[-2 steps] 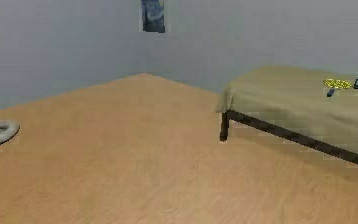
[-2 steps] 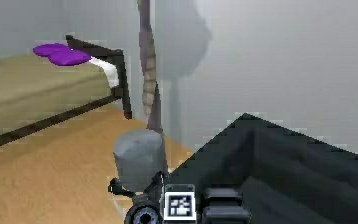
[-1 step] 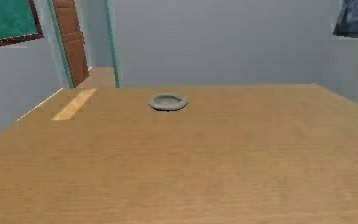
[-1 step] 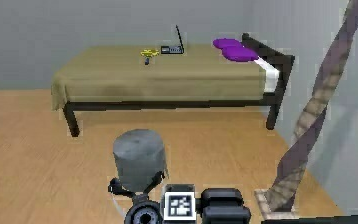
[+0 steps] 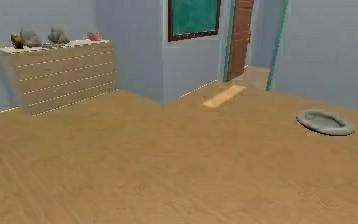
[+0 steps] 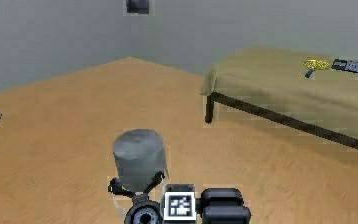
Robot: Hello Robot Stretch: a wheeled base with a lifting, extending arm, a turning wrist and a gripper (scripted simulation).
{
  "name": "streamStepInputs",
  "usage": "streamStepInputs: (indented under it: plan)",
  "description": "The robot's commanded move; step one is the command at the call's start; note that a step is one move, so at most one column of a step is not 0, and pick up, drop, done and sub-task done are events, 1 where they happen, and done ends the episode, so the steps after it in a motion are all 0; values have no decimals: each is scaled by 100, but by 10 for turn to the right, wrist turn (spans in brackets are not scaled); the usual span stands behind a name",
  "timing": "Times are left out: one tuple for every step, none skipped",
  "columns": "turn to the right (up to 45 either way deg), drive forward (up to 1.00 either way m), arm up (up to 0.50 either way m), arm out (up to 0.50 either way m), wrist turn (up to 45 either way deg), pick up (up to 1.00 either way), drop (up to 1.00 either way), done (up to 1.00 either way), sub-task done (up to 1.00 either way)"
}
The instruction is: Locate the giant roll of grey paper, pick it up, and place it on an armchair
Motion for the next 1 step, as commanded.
streamStepInputs:
  plan:
    - [450, 0, 0, 0, 0, 0, 0, 0, 0]
